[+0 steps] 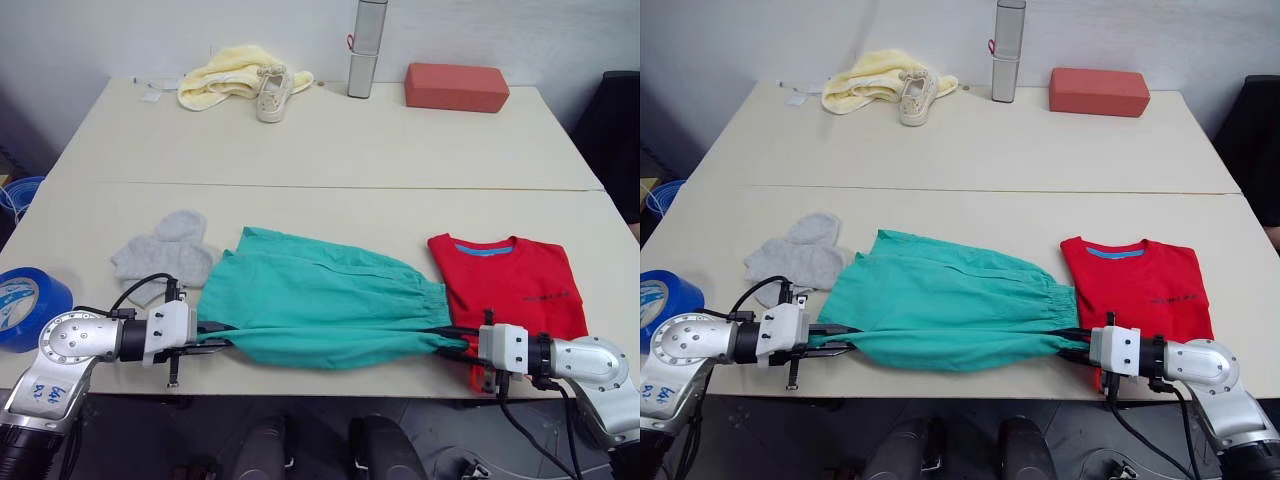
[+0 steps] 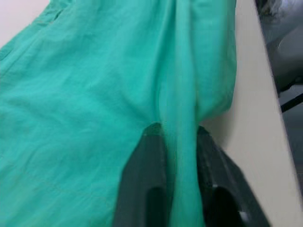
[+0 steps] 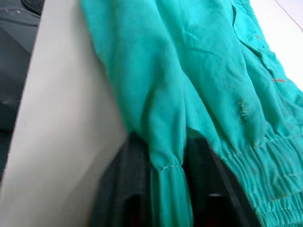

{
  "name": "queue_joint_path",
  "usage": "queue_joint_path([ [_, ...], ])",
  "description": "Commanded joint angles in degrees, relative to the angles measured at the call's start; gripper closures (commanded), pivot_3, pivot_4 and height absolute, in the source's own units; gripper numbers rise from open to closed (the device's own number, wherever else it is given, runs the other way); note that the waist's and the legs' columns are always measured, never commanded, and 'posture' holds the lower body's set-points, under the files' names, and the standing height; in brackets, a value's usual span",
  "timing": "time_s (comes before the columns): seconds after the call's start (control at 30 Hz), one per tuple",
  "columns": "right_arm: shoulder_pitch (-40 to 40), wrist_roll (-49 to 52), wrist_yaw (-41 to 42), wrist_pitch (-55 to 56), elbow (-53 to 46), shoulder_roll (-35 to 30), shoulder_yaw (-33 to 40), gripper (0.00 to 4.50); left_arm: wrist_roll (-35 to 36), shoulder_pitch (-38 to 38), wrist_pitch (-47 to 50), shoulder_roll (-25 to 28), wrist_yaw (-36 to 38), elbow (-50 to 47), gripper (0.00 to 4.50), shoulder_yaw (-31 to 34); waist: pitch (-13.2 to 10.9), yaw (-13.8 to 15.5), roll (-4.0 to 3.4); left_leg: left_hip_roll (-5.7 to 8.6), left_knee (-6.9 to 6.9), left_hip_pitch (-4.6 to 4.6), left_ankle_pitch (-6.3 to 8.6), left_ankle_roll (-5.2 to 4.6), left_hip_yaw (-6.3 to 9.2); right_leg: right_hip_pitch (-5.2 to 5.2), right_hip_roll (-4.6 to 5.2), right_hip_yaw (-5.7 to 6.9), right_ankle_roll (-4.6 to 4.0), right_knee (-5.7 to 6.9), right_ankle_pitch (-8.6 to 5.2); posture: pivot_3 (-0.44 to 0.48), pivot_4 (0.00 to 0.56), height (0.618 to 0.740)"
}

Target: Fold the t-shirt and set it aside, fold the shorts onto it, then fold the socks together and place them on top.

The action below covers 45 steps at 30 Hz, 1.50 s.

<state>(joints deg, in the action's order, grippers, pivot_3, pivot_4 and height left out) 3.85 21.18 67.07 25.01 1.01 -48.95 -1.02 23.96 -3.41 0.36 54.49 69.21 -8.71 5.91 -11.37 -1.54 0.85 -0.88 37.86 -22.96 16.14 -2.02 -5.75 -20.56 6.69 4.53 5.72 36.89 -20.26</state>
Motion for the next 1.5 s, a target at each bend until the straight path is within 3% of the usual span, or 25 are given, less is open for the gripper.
queue_joint_path([
  [0.03, 4.45, 10.48, 6.30, -3.13, -4.33, -2.45, 5.96, 1.97, 7.16, -2.50, 7.83, 4.08, 3.99, -3.73, 2.48, 6.21, -0.06, 0.14, -0.10, 0.00, -0.02, 0.00, 0.01, -0.01, 0.02, 0.01, 0.00, 0.01, -0.02, -0.01, -0.01, 0.000, 0.150, 0.740],
  [0.1, 8.00, 16.11, 6.76, -10.03, -8.68, -4.16, 9.28, 1.27, 9.93, -3.30, 12.31, 6.10, 5.29, -5.12, 1.86, 8.51, -0.07, 0.27, -0.13, 0.01, -0.03, 0.00, 0.02, -0.03, 0.08, 0.06, 0.01, 0.05, -0.05, -0.06, -0.02, 0.000, 0.150, 0.740],
  [0.13, 9.77, 19.01, 6.19, -14.15, -11.08, -5.12, 11.32, 0.90, 11.72, -3.32, 15.16, 6.83, 5.38, -5.57, 1.82, 9.88, -0.06, 0.22, -0.17, 0.01, -0.03, 0.00, 0.02, -0.03, 0.12, 0.10, 0.02, 0.06, -0.05, -0.09, -0.03, 0.000, 0.150, 0.740],
  [0.27, 12.69, 28.89, 2.39, -27.91, -18.80, -6.33, 16.81, 0.90, 20.64, 1.10, 26.34, 7.21, 3.51, -6.82, 1.82, 13.03, -0.07, 0.18, -0.18, 0.00, -0.05, 0.02, 0.09, -0.14, 0.25, 0.14, 0.04, 0.08, -0.11, -0.13, -0.06, 0.000, 0.150, 0.740],
  [0.37, 8.98, 30.79, -1.26, -33.51, -22.59, -4.10, 14.96, 0.90, 23.20, 8.63, 29.91, 2.81, -0.63, -7.52, 1.82, 9.70, -0.05, 0.19, -0.21, 0.00, -0.10, 0.01, 0.09, -0.13, 0.28, 0.12, 0.04, 0.09, -0.13, -0.16, -0.07, 0.000, 0.150, 0.740],
  [0.43, 4.81, 28.47, -4.81, -35.32, -23.69, -0.83, 11.46, 1.27, 20.23, 13.97, 28.88, -2.09, -3.68, -6.64, 1.82, 5.41, -0.03, 0.24, -0.23, 0.00, -0.13, 0.02, 0.02, -0.02, 0.27, 0.12, 0.03, 0.10, -0.12, -0.18, -0.06, 0.000, 0.150, 0.740],
  [0.67, -8.75, 7.78, -12.51, -33.63, -20.83, 9.91, -4.72, 3.49, 4.29, 23.75, 19.86, -15.91, -8.10, -1.04, 3.89, -10.83, -0.02, 0.34, -0.21, 0.09, -0.13, -0.14, -0.12, 0.11, 0.02, -0.11, -0.12, 0.11, -0.08, -0.05, -0.04, 0.000, 0.150, 0.740],
  [0.77, -11.56, -0.04, -15.78, -32.83, -18.24, 13.29, -9.41, 4.27, -2.57, 25.11, 15.06, -20.06, -10.06, 2.27, 4.50, -15.32, 0.00, 0.40, -0.18, 0.09, -0.01, -0.19, -0.13, 0.09, -0.02, -0.15, -0.12, 0.08, -0.07, 0.03, -0.04, 0.000, 0.150, 0.740],
  [0.8, -12.20, -2.18, -16.85, -32.13, -16.66, 14.49, -10.43, 4.46, -4.71, 25.39, 13.81, -21.53, -11.56, 3.90, 4.50, -16.52, 0.01, 0.43, -0.17, 0.09, 0.00, -0.22, -0.13, 0.09, -0.03, -0.17, -0.13, 0.07, -0.07, 0.03, -0.04, 0.000, 0.150, 0.740],
  [0.97, -12.41, -7.21, -20.21, -30.58, -11.17, 16.92, -9.66, 4.46, -13.52, 26.66, 9.43, -25.49, -18.91, 11.37, 4.50, -18.45, 0.01, 0.83, -0.17, 0.08, 0.09, -0.21, -0.14, 0.04, -0.03, -0.14, -0.12, 0.07, -0.05, 0.07, -0.03, 0.000, 0.150, 0.740],
  [1.13, -7.41, -8.01, -22.14, -28.80, -8.70, 14.90, -3.86, 4.46, -18.11, 25.59, 6.72, -25.99, -26.41, 15.33, 4.50, -15.25, 0.03, 1.66, -0.14, 0.06, 0.10, -0.16, -0.13, 0.03, 0.00, -0.09, -0.09, 0.07, -0.05, 0.08, -0.03, 0.000, 0.150, 0.740],
  [1.37, -3.37, -6.73, -24.88, -29.34, -9.22, 14.68, 3.28, 4.46, -19.04, 23.14, 2.71, -26.77, -30.23, 15.29, 4.50, -12.14, 0.04, 1.69, -0.12, 0.09, 0.10, -0.14, -0.09, -0.02, 0.11, 0.02, -0.04, 0.12, 0.04, 0.01, 0.02, 0.000, 0.150, 0.740],
  [1.5, -2.27, -0.76, -20.30, -27.56, -12.76, 15.63, 4.65, 4.46, -13.78, 22.49, -2.28, -28.12, -27.49, 15.48, 4.50, -9.03, 0.04, 1.61, -0.12, 0.09, 0.10, -0.13, -0.08, -0.01, 0.11, 0.02, -0.04, 0.13, 0.04, 0.01, 0.02, 0.000, 0.150, 0.740],
])
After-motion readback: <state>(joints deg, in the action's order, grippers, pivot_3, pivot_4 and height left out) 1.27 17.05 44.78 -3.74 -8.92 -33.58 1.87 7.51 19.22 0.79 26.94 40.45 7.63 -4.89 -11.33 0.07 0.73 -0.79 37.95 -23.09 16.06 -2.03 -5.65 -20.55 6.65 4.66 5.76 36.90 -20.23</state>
